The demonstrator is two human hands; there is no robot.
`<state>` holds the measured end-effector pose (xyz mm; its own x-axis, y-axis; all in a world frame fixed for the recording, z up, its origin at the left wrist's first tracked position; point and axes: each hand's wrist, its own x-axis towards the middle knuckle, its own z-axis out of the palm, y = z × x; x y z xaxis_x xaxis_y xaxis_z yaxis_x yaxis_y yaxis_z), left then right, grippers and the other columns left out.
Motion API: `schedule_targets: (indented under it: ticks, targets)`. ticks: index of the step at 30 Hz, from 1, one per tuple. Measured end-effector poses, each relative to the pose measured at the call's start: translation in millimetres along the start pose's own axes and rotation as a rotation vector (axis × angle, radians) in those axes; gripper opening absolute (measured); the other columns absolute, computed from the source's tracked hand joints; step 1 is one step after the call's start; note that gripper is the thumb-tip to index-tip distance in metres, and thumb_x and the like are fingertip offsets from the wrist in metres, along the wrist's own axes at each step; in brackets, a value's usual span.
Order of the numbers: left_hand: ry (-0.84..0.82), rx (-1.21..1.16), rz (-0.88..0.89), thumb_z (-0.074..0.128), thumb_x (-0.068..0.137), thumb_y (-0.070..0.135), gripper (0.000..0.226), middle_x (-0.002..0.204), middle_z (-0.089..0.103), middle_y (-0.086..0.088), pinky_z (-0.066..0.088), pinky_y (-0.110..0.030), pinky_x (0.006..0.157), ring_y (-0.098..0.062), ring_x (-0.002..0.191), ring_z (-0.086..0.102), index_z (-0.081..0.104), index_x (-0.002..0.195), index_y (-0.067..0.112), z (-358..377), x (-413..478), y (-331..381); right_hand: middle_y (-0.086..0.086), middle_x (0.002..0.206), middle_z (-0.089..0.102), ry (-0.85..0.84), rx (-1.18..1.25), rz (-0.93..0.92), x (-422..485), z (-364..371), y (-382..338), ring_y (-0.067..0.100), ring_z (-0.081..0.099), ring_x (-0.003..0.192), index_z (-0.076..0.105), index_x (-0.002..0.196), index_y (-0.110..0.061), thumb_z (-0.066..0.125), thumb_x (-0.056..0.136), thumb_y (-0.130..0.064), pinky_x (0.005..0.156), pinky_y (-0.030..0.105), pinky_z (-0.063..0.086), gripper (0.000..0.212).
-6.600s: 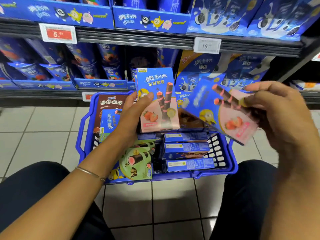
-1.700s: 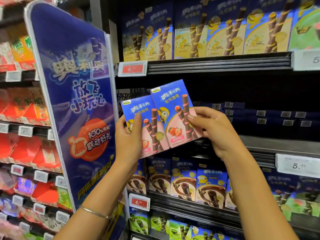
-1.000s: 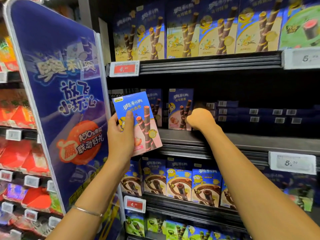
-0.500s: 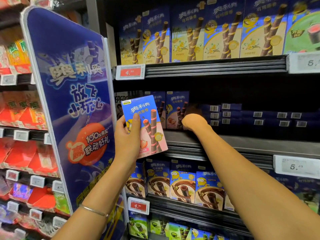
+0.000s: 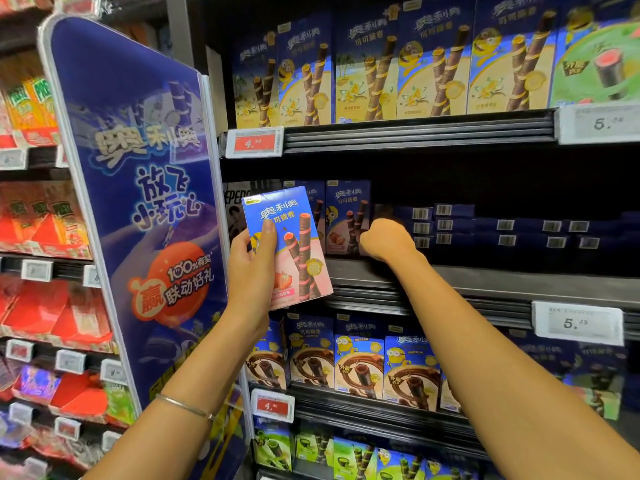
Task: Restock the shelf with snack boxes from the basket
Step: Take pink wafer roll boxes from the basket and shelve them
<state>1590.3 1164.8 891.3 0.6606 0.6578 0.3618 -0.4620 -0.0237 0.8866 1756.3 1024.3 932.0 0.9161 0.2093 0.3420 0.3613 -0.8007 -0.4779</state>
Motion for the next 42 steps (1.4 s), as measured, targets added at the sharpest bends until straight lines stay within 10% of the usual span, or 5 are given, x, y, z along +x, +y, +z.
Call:
schedule_targets:
  ticks: [7,19,27,32,42]
  targets:
    - [-0.024,-0.055,-0.031,0.057,0.107,0.047,0.049,0.124,0.077,-0.014,0.064,-0.053,0.088,-0.039,0.109,0.077,0.056,0.138,0.009,10,-11,6,-0.004,0.106,0.075,-0.111,0.857,-0.229,-72,-18,-23,0.014,0.071,0.1,0.067,0.104,-0.019,0.062,0.094,-0.056,0.086,0.04,0.058,0.039]
    - [-0.075,-0.145,-0.038,0.046,0.111,0.048,0.056,0.129,0.074,-0.015,0.062,-0.056,0.094,-0.037,0.113,0.076,0.052,0.144,0.004,15,-15,4,0.008,0.099,0.076,-0.162,0.747,-0.246,-111,-32,-13,0.02,0.077,0.086,0.065,0.107,-0.009,0.074,0.092,-0.032,0.072,0.043,0.065,0.029]
    - [0.029,-0.002,0.053,0.055,0.111,0.021,0.03,0.092,0.071,0.005,0.049,-0.015,0.047,0.005,0.056,0.065,0.059,0.136,0.004,5,4,-11,-0.006,0.07,0.075,0.002,0.956,-0.157,-79,-56,32,0.008,0.073,0.065,0.069,0.098,-0.007,0.071,0.094,-0.014,0.05,0.027,0.057,0.009]
    - [0.047,0.0,0.034,0.054,0.112,0.021,0.023,0.092,0.071,0.002,0.048,-0.015,0.044,0.003,0.05,0.064,0.061,0.127,0.006,5,7,-10,0.019,0.106,0.073,0.257,0.719,0.069,-30,-55,65,0.036,0.071,0.098,0.07,0.102,-0.003,0.076,0.088,-0.022,0.083,0.054,0.06,0.025]
    - [0.035,0.01,0.043,0.055,0.112,0.022,0.031,0.091,0.073,0.006,0.048,-0.015,0.044,0.002,0.054,0.067,0.059,0.136,0.003,8,9,-8,0.029,0.126,0.062,0.078,-0.003,0.069,13,-42,65,0.04,0.059,0.116,0.064,0.118,0.01,0.053,0.1,-0.012,0.085,0.035,0.044,0.03]
